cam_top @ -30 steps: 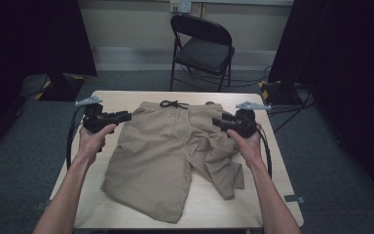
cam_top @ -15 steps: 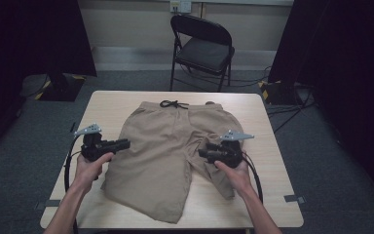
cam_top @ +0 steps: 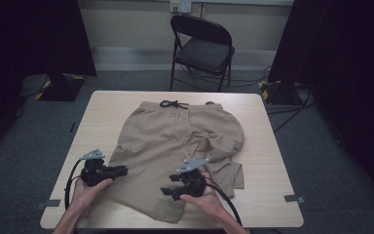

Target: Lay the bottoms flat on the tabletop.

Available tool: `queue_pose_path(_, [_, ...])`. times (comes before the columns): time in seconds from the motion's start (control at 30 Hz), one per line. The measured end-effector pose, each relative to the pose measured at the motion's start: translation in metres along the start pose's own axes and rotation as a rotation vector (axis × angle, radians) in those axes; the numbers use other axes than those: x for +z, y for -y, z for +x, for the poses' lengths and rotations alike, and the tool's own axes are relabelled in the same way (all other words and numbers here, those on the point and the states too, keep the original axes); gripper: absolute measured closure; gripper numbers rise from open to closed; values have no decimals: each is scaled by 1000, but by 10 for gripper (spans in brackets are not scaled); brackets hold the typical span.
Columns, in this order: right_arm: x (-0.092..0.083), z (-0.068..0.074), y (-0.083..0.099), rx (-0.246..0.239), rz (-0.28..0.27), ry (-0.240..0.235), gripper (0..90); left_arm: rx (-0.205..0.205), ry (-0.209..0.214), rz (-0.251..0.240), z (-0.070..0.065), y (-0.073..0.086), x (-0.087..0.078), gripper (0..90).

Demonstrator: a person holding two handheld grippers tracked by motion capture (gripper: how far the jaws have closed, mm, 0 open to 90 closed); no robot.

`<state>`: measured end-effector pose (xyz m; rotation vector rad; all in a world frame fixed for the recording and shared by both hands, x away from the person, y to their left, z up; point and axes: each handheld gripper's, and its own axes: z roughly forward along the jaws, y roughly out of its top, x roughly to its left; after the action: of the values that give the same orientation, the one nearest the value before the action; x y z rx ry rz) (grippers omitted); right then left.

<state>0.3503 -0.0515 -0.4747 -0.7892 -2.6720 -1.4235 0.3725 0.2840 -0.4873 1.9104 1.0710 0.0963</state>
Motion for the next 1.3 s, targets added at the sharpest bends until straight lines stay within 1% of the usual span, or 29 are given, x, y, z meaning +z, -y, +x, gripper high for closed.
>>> queue_pose_path(0.03, [4,4,-1,-10,8,-7,353,-1,-11,12,3,1,2,760])
queue_pose_path(0.07, [4,4,-1,-10,8,-7,353,-1,-11,12,3,1,2,760])
queue_pose_path(0.13, [22,14,-2,-25,37,-43,311,-20,-30,21,9,4,6,760])
queue_pose_path(0.17, [26,16,-1,-25,46,-46,306,-19,-38,29,10,5,7,760])
queue_pose_path(0.2, [31,18,0,-28,53,-53,298,-16,-40,26,11,6,8,761])
queue_pose_path(0.23, [35,21,1,-34,65,-58,297,-28,-32,21,13,7,8,766])
queue_pose_path(0.27, [39,23,2,-40,74,-56,292,-28,-32,21,13,7,8,763])
queue_pose_path(0.3, [43,25,4,-48,73,-56,288,-39,-43,10,13,6,8,762])
queue_pose_path(0.43, [46,26,3,-62,70,-50,296,-37,-45,9,13,6,9,743])
queue_pose_path(0.47, [46,28,4,-94,71,-33,353,-39,-38,2,13,6,9,730])
queue_pose_path(0.5, [46,30,5,-100,70,-29,417,-39,-38,2,13,6,9,719])
queue_pose_path(0.53, [46,32,5,-120,66,-7,482,-44,-35,-3,14,6,9,700])
queue_pose_path(0.57, [46,33,6,-132,65,11,565,-37,-33,0,14,5,9,690])
queue_pose_path(0.6, [46,33,6,-146,60,28,674,-36,-38,6,14,5,9,672])
queue_pose_path(0.63, [45,31,6,-130,58,29,773,-43,-32,-3,14,4,8,654])
queue_pose_path(0.67, [44,27,6,-117,57,29,850,-42,-27,-12,13,4,7,638])
queue_pose_path(0.7, [44,27,6,-117,57,29,850,-42,-27,-12,13,4,7,623])
queue_pose_path(0.73, [43,25,6,-103,55,21,896,-36,-22,-23,13,2,5,623])
queue_pose_path(0.77, [38,19,4,-89,35,10,900,-37,-14,-43,12,1,2,601])
queue_pose_path(0.8, [35,17,2,-89,31,10,900,-37,-5,-57,12,0,0,595])
queue_pose_path(0.87, [28,11,-4,-75,-2,9,900,-32,0,-78,11,-3,-5,584])
queue_pose_path(0.93, [19,3,-11,-57,-33,32,900,-29,11,-115,10,-5,-11,571])
queue_pose_path(1.0, [13,-6,-16,-38,-55,50,900,-22,15,-137,9,-7,-16,566])
queue_pose_path(1.03, [13,-6,-16,-38,-55,50,900,-22,15,-137,9,-7,-16,564])
queue_pose_path(1.07, [11,-11,-18,-27,-64,62,900,-22,16,-150,8,-8,-18,564])
queue_pose_path(1.1, [8,-25,-21,-4,-74,99,900,-15,22,-159,8,-9,-20,557])
queue_pose_path(1.13, [7,-30,-21,7,-77,111,900,-18,20,-156,7,-9,-21,554])
queue_pose_path(1.27, [8,-61,-16,84,-71,174,900,-2,37,-131,5,-7,-17,554])
queue_pose_path(1.3, [8,-61,-16,84,-71,174,900,-2,37,-131,5,-7,-17,559])
